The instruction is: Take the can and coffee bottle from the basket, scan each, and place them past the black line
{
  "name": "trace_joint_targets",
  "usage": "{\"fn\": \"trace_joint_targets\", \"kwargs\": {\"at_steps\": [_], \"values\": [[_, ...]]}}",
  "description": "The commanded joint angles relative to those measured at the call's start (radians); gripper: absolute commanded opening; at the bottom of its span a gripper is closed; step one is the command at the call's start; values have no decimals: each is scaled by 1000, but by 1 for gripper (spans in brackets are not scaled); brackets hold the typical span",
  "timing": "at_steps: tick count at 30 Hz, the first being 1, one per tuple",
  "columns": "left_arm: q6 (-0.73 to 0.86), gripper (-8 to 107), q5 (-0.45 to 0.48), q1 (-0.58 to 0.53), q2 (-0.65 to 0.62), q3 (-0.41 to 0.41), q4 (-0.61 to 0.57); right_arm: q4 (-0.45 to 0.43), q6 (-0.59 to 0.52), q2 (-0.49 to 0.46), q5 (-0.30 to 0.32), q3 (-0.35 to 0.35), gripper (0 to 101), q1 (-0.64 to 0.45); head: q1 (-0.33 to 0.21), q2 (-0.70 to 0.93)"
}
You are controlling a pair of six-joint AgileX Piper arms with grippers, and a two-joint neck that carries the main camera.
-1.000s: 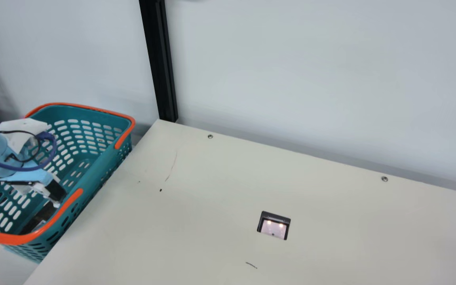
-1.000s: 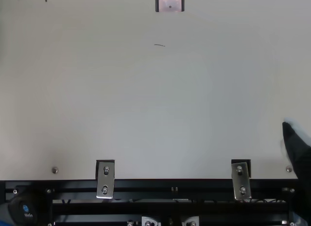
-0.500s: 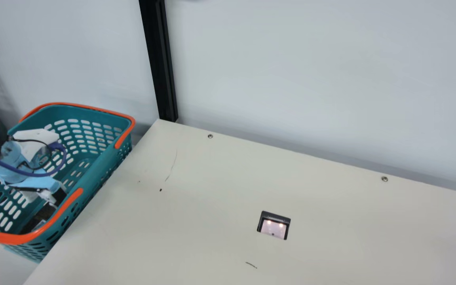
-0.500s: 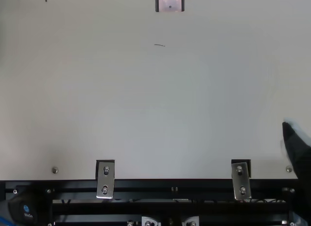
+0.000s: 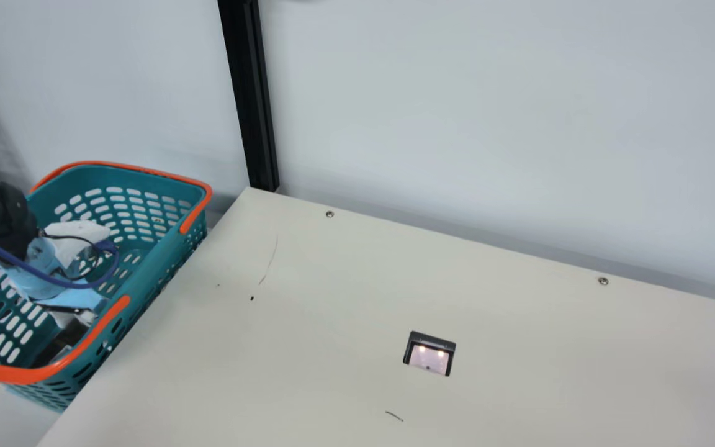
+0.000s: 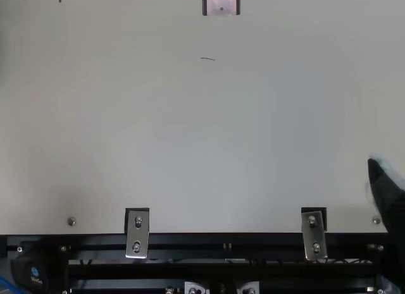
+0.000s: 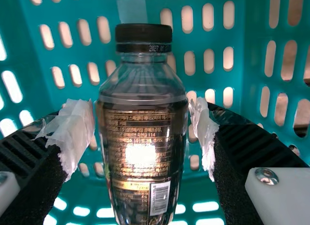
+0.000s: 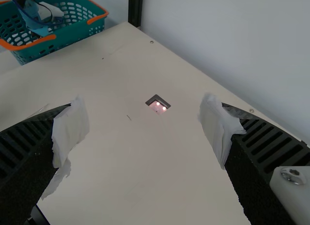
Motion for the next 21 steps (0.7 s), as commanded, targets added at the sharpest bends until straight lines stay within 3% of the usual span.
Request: {"fn": "trace_joint_targets", "kwargs": {"at_steps": [1,7,9,14,21], "values": [[1,90,-6,-2,10,-1,-3,0,0,0,0,0,101,0,-32,-8],[-10,90,-28,-4,37,5,0,0,0,0,0,0,101,0,-32,-8],[-14,10,-37,-3,39,8,-1,0,0,0,0,0,101,0,-32,-8],[-15,10,-74,3,19,17,-21,0,0,0,0,0,101,0,-32,-8],[21,10,-147,4,-112,55,-118,0,0,0,0,0,101,0,-32,-8]]}}
